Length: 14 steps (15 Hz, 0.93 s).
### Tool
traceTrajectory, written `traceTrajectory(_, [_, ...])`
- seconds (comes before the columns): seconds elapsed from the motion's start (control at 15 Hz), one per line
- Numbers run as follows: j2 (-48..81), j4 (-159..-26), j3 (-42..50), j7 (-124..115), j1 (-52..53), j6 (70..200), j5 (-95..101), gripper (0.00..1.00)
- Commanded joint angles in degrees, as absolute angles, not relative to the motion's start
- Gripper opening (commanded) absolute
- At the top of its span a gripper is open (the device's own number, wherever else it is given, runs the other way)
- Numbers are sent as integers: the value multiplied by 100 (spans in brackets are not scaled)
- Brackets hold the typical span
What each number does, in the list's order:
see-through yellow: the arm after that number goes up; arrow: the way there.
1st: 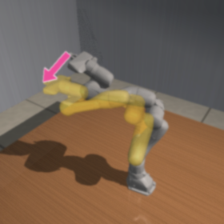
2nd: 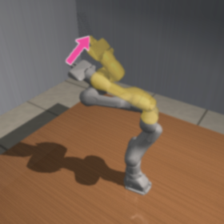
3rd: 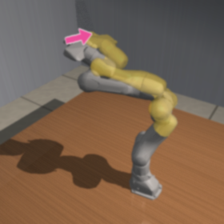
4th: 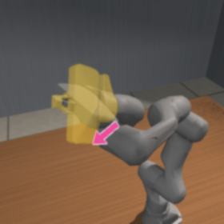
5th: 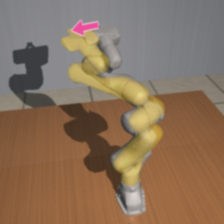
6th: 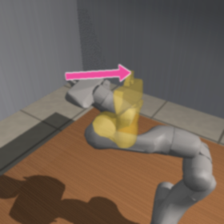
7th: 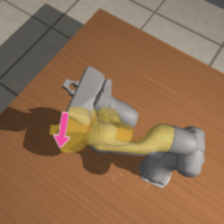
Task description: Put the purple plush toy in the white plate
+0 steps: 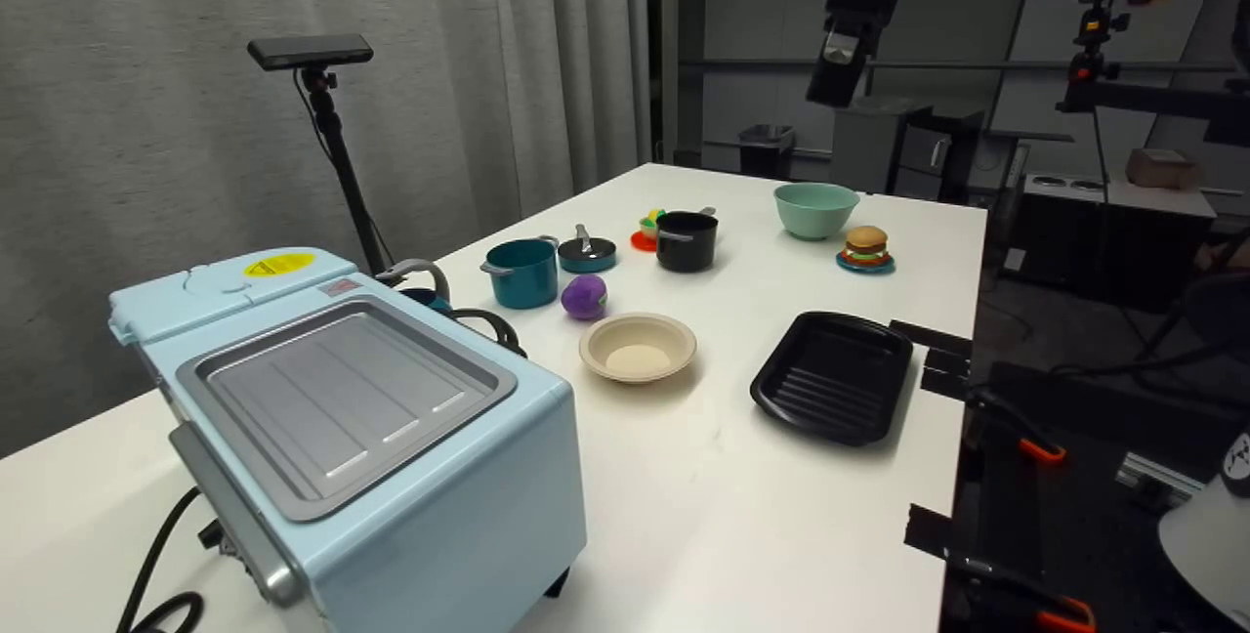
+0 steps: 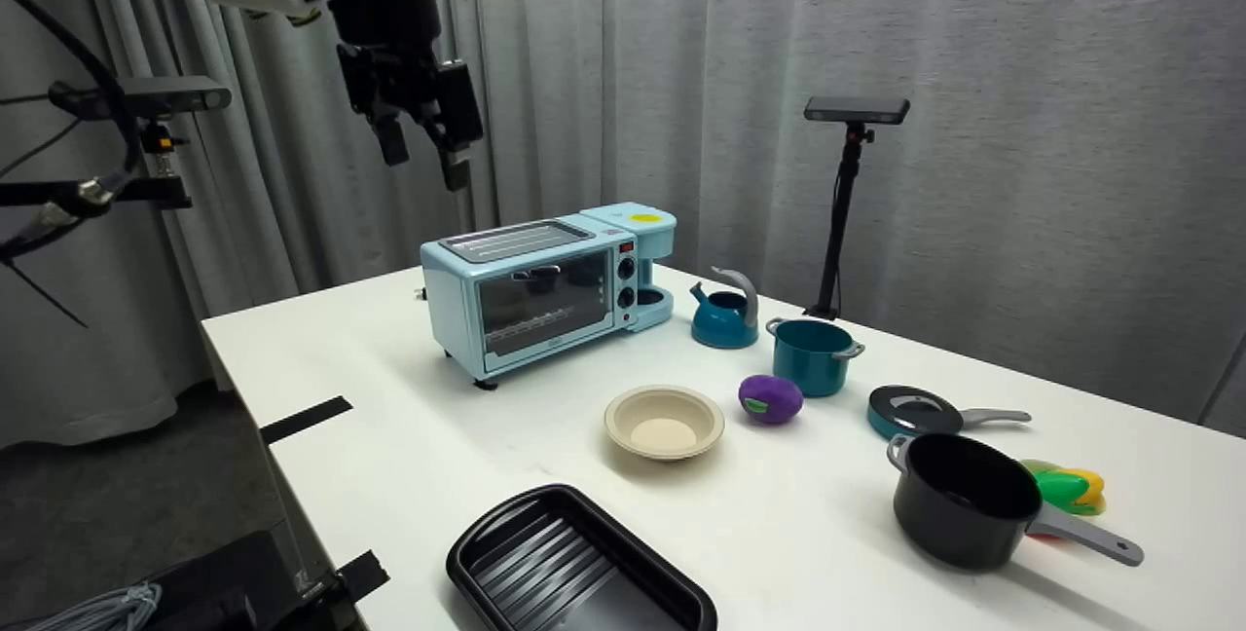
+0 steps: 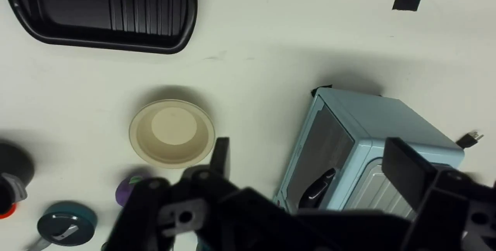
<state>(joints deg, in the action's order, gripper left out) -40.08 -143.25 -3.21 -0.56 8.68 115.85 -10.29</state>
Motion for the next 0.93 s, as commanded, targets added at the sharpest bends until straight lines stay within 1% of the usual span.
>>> traceTrajectory(0.0, [-3314,-14020,-222,112,614,11729,-832,100])
traceTrajectory(0.4, [-1989,-13324,-39,126,250,11972,-357,100])
traceTrajectory(0.87, [-339,-12416,28,38,20,12693,80,100])
